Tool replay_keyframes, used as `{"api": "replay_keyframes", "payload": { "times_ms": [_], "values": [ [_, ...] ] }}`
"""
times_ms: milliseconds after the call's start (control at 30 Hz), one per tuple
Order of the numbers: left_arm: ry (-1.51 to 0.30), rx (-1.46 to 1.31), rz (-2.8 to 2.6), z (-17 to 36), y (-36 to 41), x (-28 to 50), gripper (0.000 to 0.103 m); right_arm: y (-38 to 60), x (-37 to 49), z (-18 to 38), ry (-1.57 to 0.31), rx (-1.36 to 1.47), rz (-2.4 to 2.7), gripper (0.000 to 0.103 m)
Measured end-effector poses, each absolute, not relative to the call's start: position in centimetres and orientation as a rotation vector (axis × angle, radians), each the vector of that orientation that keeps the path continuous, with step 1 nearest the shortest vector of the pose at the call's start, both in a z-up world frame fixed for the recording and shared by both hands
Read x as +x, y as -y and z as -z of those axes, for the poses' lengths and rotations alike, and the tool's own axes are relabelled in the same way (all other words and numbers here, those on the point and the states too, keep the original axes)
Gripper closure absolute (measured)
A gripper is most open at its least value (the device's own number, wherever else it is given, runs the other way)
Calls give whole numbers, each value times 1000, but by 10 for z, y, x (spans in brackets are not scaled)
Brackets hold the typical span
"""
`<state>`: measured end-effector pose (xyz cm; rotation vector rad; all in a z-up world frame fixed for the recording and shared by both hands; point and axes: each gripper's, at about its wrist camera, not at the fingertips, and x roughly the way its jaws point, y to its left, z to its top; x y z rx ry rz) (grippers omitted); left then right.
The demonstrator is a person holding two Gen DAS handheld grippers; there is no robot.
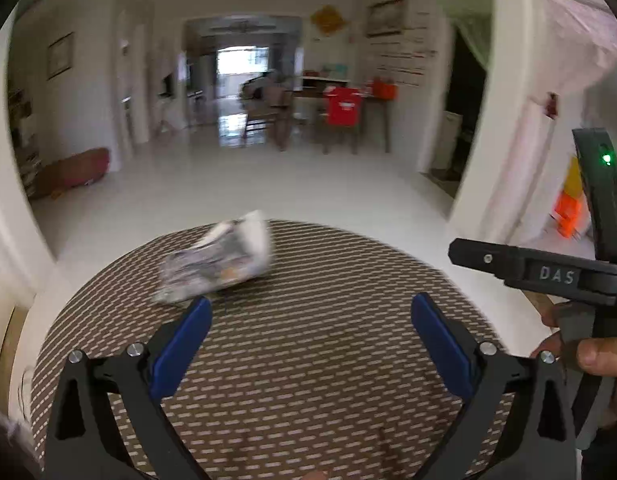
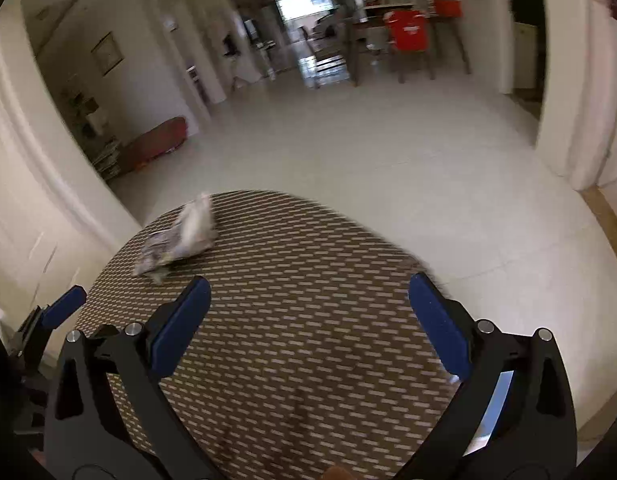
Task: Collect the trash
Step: 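Move both open tools back to the newspaper on the table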
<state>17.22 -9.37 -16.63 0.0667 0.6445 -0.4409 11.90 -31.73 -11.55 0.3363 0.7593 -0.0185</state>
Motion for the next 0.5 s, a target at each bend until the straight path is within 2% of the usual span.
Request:
{"api": "replay_keyframes", "payload": {
  "times_ms": [333,500],
  "values": [
    [-667,13,241,185,-18,213,5,215,206,153,-851,319,-138,6],
    [-681,-8,197,195,-37,210,5,195,258,172,-883,354,-134,6]
  ]
}}
